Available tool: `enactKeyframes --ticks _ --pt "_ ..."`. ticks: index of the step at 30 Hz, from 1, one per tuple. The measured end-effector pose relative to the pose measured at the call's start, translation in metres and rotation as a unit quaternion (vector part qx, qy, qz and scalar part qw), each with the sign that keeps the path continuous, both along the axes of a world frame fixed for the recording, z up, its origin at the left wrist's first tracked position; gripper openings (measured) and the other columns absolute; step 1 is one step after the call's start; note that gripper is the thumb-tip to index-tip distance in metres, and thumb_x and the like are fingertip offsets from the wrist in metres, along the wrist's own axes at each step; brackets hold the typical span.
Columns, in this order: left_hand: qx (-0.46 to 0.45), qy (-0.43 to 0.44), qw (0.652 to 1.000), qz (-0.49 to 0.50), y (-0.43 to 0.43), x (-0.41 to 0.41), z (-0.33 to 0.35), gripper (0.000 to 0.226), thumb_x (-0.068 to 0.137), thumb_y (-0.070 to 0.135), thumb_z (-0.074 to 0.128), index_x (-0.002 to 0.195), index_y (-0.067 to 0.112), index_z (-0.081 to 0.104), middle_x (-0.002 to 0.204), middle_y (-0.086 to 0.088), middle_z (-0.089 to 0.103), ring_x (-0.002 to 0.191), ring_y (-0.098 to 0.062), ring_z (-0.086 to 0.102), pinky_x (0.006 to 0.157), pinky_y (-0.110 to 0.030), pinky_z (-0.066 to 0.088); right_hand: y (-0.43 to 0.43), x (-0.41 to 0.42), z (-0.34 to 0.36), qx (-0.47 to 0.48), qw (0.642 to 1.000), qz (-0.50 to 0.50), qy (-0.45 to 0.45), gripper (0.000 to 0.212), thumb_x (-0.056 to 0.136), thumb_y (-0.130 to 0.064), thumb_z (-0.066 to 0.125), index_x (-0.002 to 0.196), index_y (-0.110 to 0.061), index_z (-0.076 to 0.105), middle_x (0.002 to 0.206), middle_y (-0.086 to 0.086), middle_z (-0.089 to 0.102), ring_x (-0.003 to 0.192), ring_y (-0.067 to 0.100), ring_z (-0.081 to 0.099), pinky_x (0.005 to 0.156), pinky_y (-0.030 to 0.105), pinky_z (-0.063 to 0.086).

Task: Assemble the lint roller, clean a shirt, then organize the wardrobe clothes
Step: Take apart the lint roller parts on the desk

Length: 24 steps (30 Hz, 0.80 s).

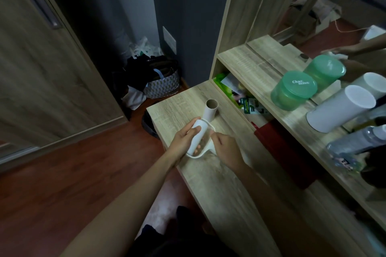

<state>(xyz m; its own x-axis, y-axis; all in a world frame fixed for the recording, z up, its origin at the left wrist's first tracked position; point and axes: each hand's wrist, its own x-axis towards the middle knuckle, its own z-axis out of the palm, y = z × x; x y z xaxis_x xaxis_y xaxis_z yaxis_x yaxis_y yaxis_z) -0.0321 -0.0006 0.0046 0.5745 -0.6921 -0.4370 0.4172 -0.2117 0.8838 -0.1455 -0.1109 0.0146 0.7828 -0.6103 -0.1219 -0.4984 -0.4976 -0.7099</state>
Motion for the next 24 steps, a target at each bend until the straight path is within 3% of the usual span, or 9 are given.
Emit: enactKeyframes --ticks 3,5,7,10,13,17,19,24 --pt "0.015 -0.019 1.000 0.001 -0.001 -0.004 -0.006 0.047 0.088 0.043 0.063 0.134 0.039 0.055 0.125 -0.004 0.067 0.104 -0.021 0.067 0.094 -0.039 0.054 0.004 -0.002 -0.015 -0.141 0.989 0.022 0.025 0.037 0.100 -0.023 0.034 0.080 -0.009 0.062 0.065 0.004 0.059 0.056 0.008 0.046 0.050 0.007 0.019" --pt "0.019 -0.019 1.000 0.007 -0.002 -0.005 -0.006 0.047 0.088 0.043 0.063 0.134 0.038 0.056 0.126 -0.004 0.066 0.106 -0.019 0.066 0.095 -0.038 0.053 0.004 -0.002 -0.020 -0.148 0.986 0.042 0.067 0.028 0.095 -0.018 0.044 0.080 -0.007 0.064 0.062 0.005 0.062 0.049 0.010 0.053 0.050 0.004 0.020" --pt "0.017 -0.017 1.000 0.013 -0.003 -0.006 -0.006 0.048 0.087 0.042 0.063 0.134 0.036 0.056 0.125 -0.003 0.066 0.108 -0.019 0.066 0.097 -0.040 0.052 0.005 -0.001 -0.022 -0.168 0.982 0.049 0.073 0.014 0.092 -0.013 0.055 0.085 -0.005 0.065 0.065 0.008 0.064 0.053 0.017 0.061 0.049 0.015 0.034" --pt "0.007 -0.020 0.999 0.031 -0.004 -0.009 -0.007 0.047 0.083 0.046 0.063 0.129 0.040 0.058 0.124 -0.004 0.067 0.105 -0.020 0.066 0.096 -0.040 0.052 0.007 0.001 -0.010 -0.142 0.988 0.018 0.057 0.036 0.101 -0.025 0.032 0.096 -0.005 0.061 0.075 0.014 0.059 0.071 0.029 0.060 0.064 0.032 0.043" --pt "0.015 -0.028 0.998 0.056 -0.006 -0.011 -0.009 0.040 0.076 0.052 0.066 0.115 0.050 0.063 0.123 -0.004 0.068 0.110 -0.026 0.065 0.100 -0.046 0.050 0.009 0.001 -0.011 -0.163 0.984 0.014 0.070 0.044 0.099 -0.025 0.023 0.102 -0.006 0.062 0.083 0.015 0.064 0.076 0.027 0.062 0.066 0.029 0.040" --pt "0.016 -0.034 0.997 0.068 -0.011 -0.014 -0.009 0.023 0.086 0.041 0.065 0.107 0.052 0.064 0.124 -0.011 0.067 0.117 -0.033 0.061 0.100 -0.051 0.049 0.011 0.000 -0.008 -0.150 0.985 -0.006 0.088 0.047 0.098 -0.021 0.023 0.089 -0.004 0.066 0.070 0.011 0.066 0.056 0.018 0.058 0.056 0.023 0.034" --pt "0.020 -0.032 0.997 0.069 -0.013 -0.017 -0.006 0.023 0.090 0.036 0.064 0.109 0.050 0.062 0.124 -0.015 0.066 0.117 -0.035 0.060 0.100 -0.050 0.049 0.009 -0.002 -0.006 -0.160 0.983 -0.014 0.084 0.047 0.100 -0.023 0.021 0.091 -0.005 0.064 0.075 0.013 0.064 0.062 0.018 0.052 0.060 0.028 0.038" --pt "0.031 -0.042 0.996 0.074 -0.015 -0.020 -0.003 0.032 0.092 0.035 0.063 0.124 0.040 0.060 0.123 -0.007 0.068 0.113 -0.026 0.064 0.101 -0.047 0.049 0.005 -0.003 -0.007 -0.118 0.991 -0.056 0.035 0.043 0.103 -0.023 0.033 0.066 -0.013 0.052 0.059 0.006 0.054 0.055 0.019 0.052 0.055 0.027 0.038"
